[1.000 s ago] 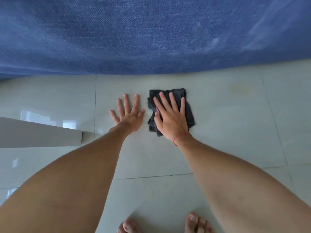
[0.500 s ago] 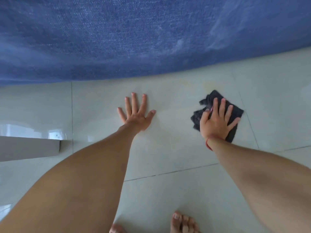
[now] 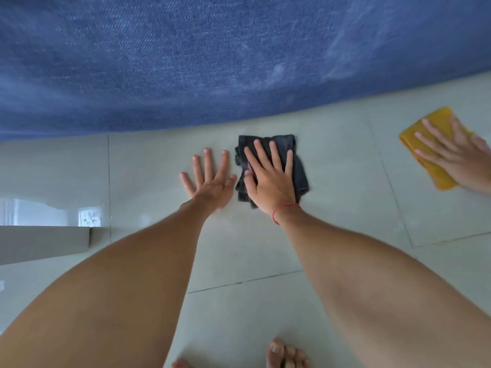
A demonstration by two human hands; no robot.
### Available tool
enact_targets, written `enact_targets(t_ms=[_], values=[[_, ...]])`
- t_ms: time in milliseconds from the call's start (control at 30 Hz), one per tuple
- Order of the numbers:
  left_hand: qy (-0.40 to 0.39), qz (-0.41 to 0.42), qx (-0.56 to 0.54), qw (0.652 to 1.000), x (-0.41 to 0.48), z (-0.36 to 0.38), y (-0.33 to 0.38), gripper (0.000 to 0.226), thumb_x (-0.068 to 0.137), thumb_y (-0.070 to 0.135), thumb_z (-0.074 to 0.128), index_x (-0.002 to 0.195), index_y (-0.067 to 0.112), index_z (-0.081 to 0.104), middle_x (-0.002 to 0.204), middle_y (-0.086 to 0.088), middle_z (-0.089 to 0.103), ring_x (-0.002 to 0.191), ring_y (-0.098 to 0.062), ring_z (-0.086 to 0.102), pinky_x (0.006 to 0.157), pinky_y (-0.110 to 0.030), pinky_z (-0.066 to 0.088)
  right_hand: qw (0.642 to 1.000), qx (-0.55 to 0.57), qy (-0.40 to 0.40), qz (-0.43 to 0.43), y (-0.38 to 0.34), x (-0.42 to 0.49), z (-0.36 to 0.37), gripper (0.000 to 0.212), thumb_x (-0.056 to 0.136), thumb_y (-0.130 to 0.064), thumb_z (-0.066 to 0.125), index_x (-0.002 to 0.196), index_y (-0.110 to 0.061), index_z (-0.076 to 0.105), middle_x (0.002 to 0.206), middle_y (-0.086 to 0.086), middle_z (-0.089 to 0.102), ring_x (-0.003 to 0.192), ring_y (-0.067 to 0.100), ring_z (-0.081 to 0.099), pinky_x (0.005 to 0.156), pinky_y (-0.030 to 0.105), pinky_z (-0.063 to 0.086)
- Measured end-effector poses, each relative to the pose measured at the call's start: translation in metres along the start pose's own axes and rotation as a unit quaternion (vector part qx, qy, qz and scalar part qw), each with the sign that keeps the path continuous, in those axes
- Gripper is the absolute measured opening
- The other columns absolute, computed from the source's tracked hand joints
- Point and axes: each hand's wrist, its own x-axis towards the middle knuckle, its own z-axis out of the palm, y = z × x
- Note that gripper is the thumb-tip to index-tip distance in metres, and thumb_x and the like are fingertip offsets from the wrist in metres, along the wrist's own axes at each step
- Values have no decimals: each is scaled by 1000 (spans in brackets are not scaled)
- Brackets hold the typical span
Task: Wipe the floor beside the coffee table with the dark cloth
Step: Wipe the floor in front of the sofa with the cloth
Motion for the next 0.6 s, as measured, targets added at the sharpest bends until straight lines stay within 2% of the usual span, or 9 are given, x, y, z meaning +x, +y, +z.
enact_targets(t_ms=[100,167,300,467,533,600], values=[[-1,-2,-1,1000,-2,-2,0,57,99,49,11,146,45,-22,152,5,-40,141,-22,-35,112,-55,-20,999,-1,-8,-53,23,-44,-2,52,92,-33,37,143,-30,43,154,-7,37,145,23,31,118,52,12],[0,-4,0,1000,-3,-3,-1,57,99,49,12,146,45,-21,153,5,-38,142,-22,-34,113,-54,-19,999,-10,-3,-38,54,-63,-5,52,92,-33,37,144,-30,42,154,-8,37,145,21,31,119,49,13],[8,-2,2,1000,-4,-1,-1,57,99,49,12,147,45,-20,154,5,-37,143,-22,-33,113,-55,-19,992,-16,18,126,103,-67,-16,58,89,-41,28,146,-31,37,157,-8,31,146,20,26,118,51,12],[16,2,-6,1000,2,3,-6,57,99,47,12,146,45,-20,154,5,-37,143,-22,-33,111,-54,-20,952,16,45,303,124,-9,-26,62,91,-43,25,152,-32,21,163,-7,11,151,23,5,117,59,-2],[16,5,-3,1000,3,4,-7,57,99,47,12,146,45,-20,154,5,-37,142,-22,-34,111,-55,-21,942,33,45,332,125,18,-30,61,93,-42,27,152,-32,18,163,-5,7,151,26,1,116,63,-4],[12,8,-5,1000,4,4,-6,57,99,47,12,146,45,-21,154,5,-38,142,-22,-35,110,-55,-22,947,15,37,319,121,33,-31,60,95,-43,26,153,-32,16,163,-4,6,150,28,0,115,63,-6]])
